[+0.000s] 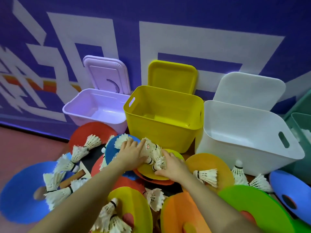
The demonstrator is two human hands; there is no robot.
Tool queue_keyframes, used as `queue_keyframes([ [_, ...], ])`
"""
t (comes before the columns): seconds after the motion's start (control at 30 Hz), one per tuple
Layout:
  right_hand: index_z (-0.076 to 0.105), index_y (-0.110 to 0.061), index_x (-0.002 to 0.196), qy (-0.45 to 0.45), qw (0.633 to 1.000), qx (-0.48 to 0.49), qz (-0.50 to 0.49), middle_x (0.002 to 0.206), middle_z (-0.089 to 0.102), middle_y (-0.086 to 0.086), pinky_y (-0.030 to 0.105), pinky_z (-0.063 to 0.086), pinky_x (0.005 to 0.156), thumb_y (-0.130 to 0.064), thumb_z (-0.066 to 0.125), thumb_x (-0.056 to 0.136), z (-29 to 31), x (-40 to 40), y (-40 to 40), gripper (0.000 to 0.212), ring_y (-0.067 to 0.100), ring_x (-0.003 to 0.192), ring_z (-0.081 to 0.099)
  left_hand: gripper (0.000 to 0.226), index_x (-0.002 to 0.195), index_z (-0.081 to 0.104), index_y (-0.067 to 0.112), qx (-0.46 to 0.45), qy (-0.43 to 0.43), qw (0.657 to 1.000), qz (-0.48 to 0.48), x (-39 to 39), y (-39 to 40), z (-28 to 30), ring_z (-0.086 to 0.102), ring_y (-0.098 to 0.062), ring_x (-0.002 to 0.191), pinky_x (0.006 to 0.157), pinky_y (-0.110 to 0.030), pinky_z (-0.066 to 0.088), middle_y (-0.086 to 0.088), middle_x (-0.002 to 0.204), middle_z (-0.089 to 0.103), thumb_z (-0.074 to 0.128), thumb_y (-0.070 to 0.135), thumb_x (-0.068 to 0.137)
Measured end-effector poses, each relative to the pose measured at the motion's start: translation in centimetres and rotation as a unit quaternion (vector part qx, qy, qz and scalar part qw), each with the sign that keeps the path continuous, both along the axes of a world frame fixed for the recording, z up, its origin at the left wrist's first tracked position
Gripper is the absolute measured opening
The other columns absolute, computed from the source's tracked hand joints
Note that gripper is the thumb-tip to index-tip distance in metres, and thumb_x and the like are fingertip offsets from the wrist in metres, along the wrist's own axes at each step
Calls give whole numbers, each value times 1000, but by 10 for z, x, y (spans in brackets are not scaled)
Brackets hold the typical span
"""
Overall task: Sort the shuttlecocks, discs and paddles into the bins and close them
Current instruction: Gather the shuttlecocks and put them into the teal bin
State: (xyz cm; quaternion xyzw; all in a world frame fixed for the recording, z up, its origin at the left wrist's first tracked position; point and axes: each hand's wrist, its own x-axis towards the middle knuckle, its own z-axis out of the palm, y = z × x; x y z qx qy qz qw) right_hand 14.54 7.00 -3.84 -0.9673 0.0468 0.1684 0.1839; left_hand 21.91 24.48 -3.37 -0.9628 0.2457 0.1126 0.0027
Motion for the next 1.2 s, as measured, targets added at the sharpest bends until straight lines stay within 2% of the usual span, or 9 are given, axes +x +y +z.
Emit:
queue_keyframes([
  [0.13, 30, -25, 142, -72, 997, 3, 1, 142, 40, -3, 39, 35, 102, -41, 54, 91, -2, -6, 2, 59, 20, 127, 43, 57, 146, 20, 22, -36, -41, 998, -13, -4, 2, -1, 31, -30, 130, 109, -43, 14, -8, 134, 42, 39, 42, 96],
  [0.37, 35, -31, 140, -167, 983, 68, -44, 135, 44, -10, 34, 33, 100, -41, 53, 91, 10, -34, -13, 53, 17, 123, 45, 39, 131, 46, 17, -173, -103, 979, -18, -22, 5, 3, 52, -27, 112, 100, -39, 24, -5, 120, 53, 48, 33, 95],
  [0.47, 35, -29, 141, -183, 979, 64, -59, 133, 44, -9, 35, 31, 101, -40, 53, 91, 14, -45, -22, 54, 17, 122, 45, 52, 139, 34, 22, -159, -67, 985, -17, -30, 1, 3, 45, -23, 121, 102, -37, 25, -2, 134, 41, 49, 40, 93],
  [0.53, 36, -28, 140, -186, 978, 64, -64, 132, 45, -7, 35, 30, 100, -39, 53, 91, 15, -50, -27, 53, 16, 122, 46, 70, 147, 18, 29, -115, 4, 993, -9, -33, -1, -1, 30, -26, 135, 109, -41, 20, -3, 148, 27, 52, 50, 89],
  [0.6, 36, -28, 140, -187, 978, 61, -64, 130, 46, -7, 33, 28, 99, -39, 53, 91, 15, -53, -30, 52, 14, 121, 46, 74, 148, 13, 33, -68, 39, 997, -20, -35, -3, -6, 19, -31, 139, 111, -45, 15, -3, 152, 23, 50, 53, 88],
  [0.73, 39, -27, 138, -197, 977, 51, -64, 128, 48, -7, 33, 27, 98, -39, 53, 91, 12, -57, -32, 51, 14, 120, 46, 57, 140, 31, 32, -54, -21, 997, -46, -42, -6, -10, 32, -28, 131, 106, -41, 20, 2, 141, 39, 51, 49, 89],
  [0.87, 42, -27, 136, -218, 972, 50, -72, 127, 50, -8, 31, 25, 98, -40, 54, 90, 8, -64, -30, 49, 14, 121, 45, 50, 134, 43, 24, -142, -86, 984, -63, -52, -4, -5, 48, -24, 118, 102, -36, 26, -1, 126, 48, 55, 41, 89],
  [1.03, 47, -27, 133, -274, 955, 56, -94, 125, 53, -7, 25, 20, 93, -46, 51, 87, 20, -76, -43, 50, 15, 120, 45, 42, 115, 60, 14, -227, -155, 954, -121, -54, -13, 10, 64, -27, 80, 73, -38, 48, -7, 100, 62, 62, 35, 78],
  [1.2, 51, -24, 130, -343, 927, 63, -137, 124, 54, -3, 28, 26, 95, -34, 61, 88, 53, -92, -78, 45, 12, 115, 40, 42, 117, 52, 18, -281, -228, 917, -168, -60, -58, 54, 60, -21, 86, 67, -32, 46, -6, 102, 62, 46, 43, 84],
])
